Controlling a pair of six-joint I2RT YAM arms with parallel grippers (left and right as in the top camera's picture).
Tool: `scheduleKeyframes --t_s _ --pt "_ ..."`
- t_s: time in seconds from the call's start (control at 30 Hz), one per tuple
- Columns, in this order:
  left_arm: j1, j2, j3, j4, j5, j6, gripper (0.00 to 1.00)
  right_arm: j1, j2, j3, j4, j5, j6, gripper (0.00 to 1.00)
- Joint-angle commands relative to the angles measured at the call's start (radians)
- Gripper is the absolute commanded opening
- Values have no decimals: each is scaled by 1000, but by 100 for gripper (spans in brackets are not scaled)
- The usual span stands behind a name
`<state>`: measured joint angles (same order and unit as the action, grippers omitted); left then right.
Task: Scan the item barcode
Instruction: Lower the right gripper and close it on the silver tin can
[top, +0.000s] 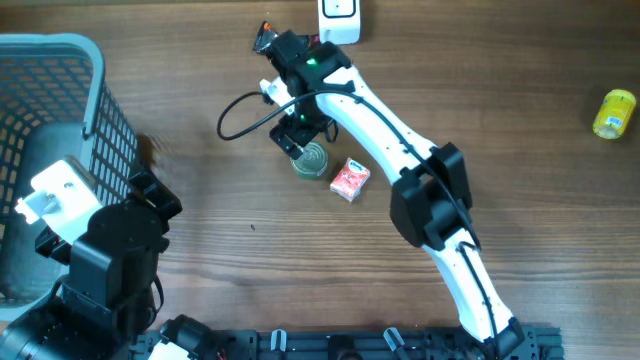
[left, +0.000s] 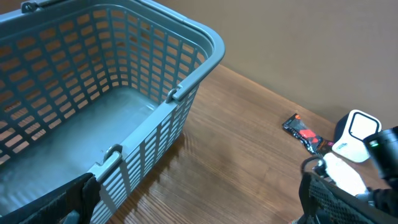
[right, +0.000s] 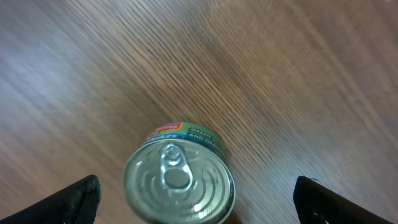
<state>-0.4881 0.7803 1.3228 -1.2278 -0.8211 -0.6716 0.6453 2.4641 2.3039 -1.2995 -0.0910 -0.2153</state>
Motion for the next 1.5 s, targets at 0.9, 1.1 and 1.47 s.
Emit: scheduleKeyframes --t_s 0.9,1.1,1.47 --pt "6 0 -3 -1 -30 13 100 38 54 -43 5 70 16 100" --pt "6 0 -3 -19 -31 13 100 14 31 -43 19 83 16 100" --pt "6 0 -3 -23 -34 13 100 -43 -44 -43 26 30 16 100"
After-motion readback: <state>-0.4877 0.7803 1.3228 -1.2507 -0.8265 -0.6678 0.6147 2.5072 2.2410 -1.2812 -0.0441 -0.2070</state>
